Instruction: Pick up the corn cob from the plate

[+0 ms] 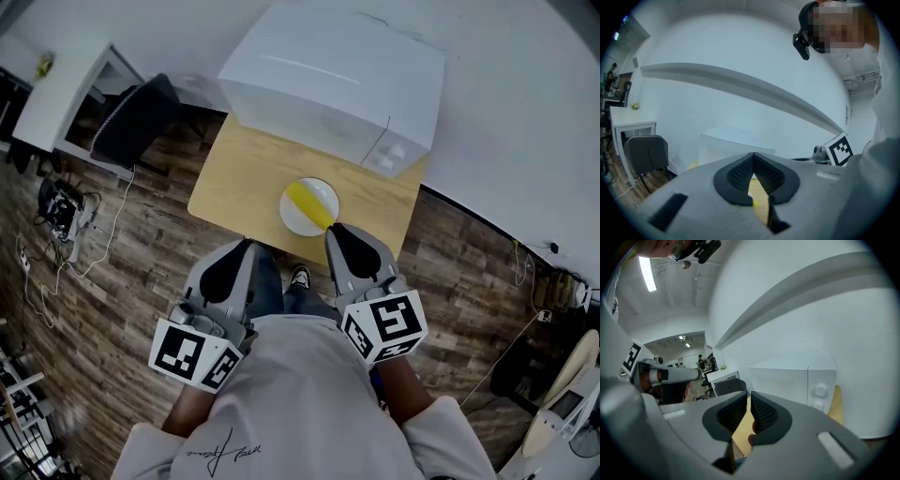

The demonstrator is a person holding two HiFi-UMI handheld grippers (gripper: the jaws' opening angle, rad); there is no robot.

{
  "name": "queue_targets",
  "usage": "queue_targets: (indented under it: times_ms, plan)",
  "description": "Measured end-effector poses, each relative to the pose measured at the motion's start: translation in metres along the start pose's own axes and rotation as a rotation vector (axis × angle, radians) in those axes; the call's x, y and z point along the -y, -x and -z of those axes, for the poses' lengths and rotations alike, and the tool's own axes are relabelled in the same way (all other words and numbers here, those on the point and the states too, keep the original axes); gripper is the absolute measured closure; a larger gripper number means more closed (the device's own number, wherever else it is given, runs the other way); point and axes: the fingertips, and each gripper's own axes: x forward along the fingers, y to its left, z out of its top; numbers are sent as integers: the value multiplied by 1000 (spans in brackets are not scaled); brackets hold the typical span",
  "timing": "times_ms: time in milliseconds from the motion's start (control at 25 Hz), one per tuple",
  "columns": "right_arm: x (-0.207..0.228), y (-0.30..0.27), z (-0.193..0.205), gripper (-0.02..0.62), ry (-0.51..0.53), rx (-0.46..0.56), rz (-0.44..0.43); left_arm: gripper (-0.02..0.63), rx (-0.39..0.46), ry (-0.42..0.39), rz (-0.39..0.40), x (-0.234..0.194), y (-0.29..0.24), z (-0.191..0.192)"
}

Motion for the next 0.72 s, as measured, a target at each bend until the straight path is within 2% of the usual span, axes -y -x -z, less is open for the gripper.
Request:
queue_targets:
  times_ms: [720]
  plan:
    - [9,-48,41,530,30,-132,9,612,-28,32,-3,-19,-1,10]
